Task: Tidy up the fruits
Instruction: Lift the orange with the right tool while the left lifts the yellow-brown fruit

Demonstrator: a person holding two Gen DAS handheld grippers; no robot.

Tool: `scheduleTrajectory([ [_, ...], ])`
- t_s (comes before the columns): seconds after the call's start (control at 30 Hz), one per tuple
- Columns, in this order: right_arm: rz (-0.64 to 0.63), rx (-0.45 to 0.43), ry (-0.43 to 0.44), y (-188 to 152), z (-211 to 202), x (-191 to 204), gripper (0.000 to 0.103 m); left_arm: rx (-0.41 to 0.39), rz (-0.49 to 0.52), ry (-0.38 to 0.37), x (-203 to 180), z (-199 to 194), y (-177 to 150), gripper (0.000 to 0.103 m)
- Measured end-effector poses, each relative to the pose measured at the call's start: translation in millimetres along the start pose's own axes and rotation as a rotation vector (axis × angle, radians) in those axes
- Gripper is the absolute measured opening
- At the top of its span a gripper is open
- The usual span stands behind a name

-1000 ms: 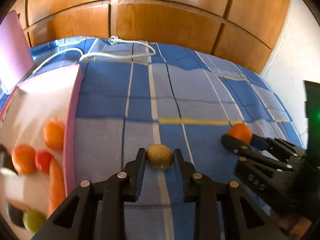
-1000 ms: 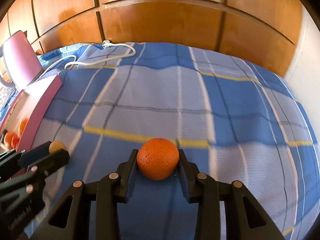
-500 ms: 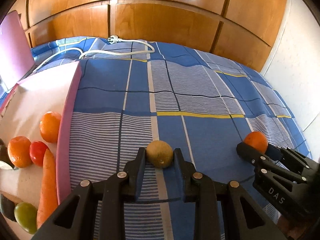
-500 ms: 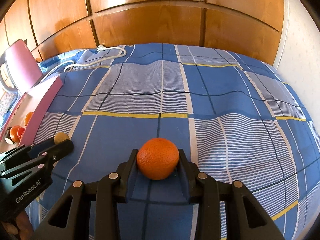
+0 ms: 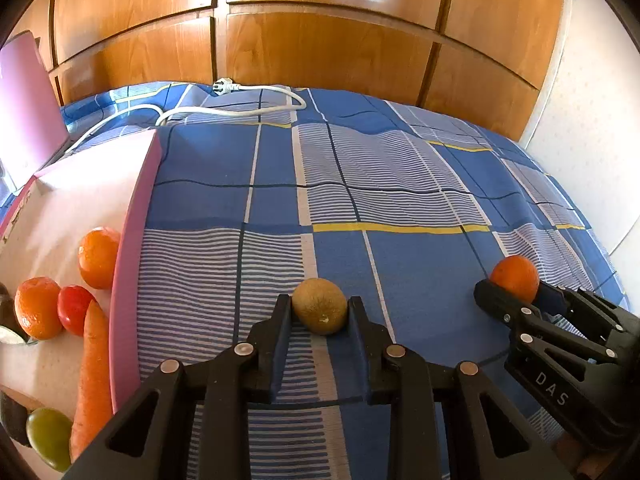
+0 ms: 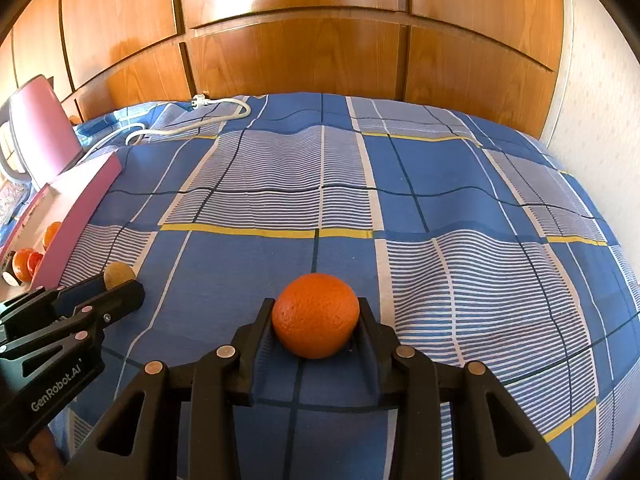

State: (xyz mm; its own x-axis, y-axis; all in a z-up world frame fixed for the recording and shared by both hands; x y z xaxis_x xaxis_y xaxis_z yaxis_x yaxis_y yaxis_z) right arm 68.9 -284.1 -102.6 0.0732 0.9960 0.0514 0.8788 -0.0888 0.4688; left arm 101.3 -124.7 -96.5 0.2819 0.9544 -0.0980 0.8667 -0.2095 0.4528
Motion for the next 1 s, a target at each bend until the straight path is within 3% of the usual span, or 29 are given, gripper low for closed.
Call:
scheduleTrajectory([
  [0.8, -0.007, 0.014, -0.018, -5, -6, 4, 0.038, 0.023, 0.017, 0.005, -2, -12, -7, 0.027],
  [1.0, -0.008, 0.027, -0.005, -11, -11, 11, 0.037, -0.009, 0.047, 0.003, -8, -28, -13, 0.027],
])
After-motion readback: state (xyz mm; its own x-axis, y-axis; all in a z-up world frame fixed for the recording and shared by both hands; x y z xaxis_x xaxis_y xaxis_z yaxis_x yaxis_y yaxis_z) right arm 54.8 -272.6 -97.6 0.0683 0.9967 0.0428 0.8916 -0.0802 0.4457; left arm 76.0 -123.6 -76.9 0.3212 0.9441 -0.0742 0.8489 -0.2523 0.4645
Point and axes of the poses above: each gripper's, at about its wrist camera, not at the fingertips, and z roughly the way its jaws point, x to its left, y to its top, the point moved 1 cm from there along z, roughly the way its jaws point, and after that the axes turned 14 degrees about x, right-handed, at the moved point
